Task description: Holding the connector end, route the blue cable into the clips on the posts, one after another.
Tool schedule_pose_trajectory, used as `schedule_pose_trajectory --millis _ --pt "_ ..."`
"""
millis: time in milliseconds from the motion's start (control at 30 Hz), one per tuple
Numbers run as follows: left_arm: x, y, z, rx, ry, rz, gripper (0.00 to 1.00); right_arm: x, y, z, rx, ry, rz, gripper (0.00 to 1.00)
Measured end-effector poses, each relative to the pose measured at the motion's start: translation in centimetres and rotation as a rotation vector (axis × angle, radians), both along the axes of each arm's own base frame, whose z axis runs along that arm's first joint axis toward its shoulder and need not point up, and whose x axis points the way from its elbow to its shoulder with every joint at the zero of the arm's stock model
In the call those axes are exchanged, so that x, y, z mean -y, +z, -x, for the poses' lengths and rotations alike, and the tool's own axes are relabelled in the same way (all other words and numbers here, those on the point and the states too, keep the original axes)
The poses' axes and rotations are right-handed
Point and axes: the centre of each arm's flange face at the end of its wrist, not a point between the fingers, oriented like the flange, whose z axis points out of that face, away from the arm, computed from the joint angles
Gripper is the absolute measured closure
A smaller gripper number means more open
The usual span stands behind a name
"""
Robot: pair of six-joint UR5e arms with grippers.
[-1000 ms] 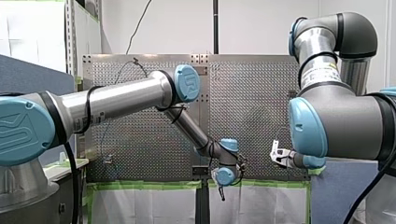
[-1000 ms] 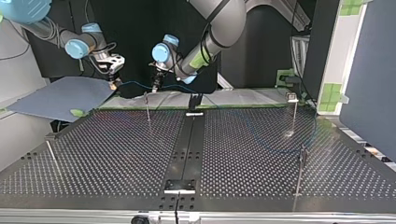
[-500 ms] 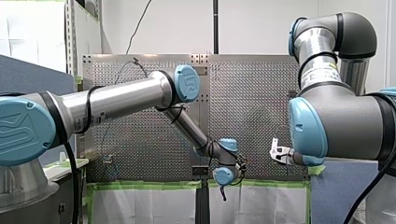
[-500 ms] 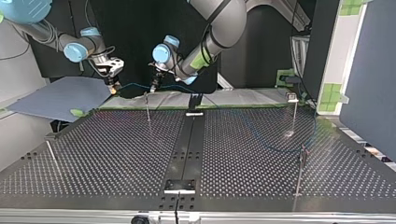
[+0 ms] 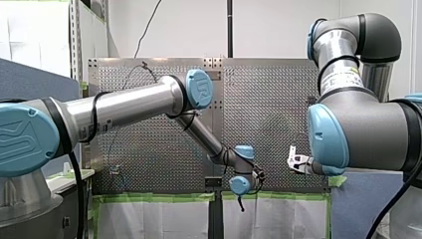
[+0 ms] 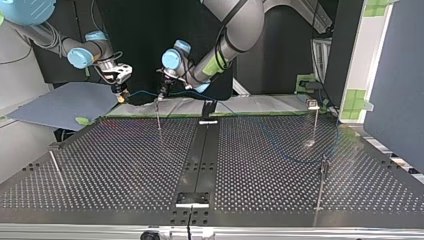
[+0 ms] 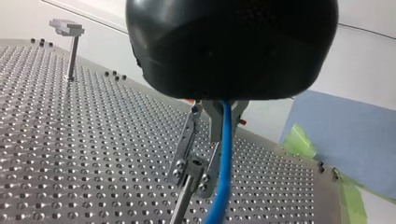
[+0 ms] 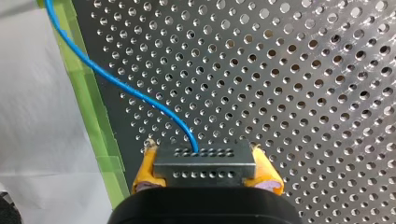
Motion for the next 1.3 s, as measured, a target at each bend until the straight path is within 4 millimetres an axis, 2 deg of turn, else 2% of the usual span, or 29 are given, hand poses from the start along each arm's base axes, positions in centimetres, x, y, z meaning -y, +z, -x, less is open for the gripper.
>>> schedule_pose_trajectory --millis 400,667,833,1000,1300 --pt "-1.7 0.0 -2.3 -0.001 0.030 0.004 1.00 0.5 0.3 -0.2 0.010 0.006 0.020 1.00" --pt "-1.7 0.7 -3.7 0.013 0.039 0.018 1.00 0.7 0.5 -0.5 0.011 0.015 0.029 1.00" --pt "-1.7 -0.7 -3.8 -0.005 0.033 0.006 1.00 0.7 0.5 -0.5 0.010 0.016 0.032 1.00" --pt "-1.8 -3.1 -4.0 -0.035 0.021 -0.008 1.00 0.8 0.5 -0.5 0.010 0.016 0.036 1.00" --pt "-3.2 -3.3 -6.2 -0.044 0.027 0.010 1.00 1.3 0.7 -0.1 0.014 0.008 0.051 1.00"
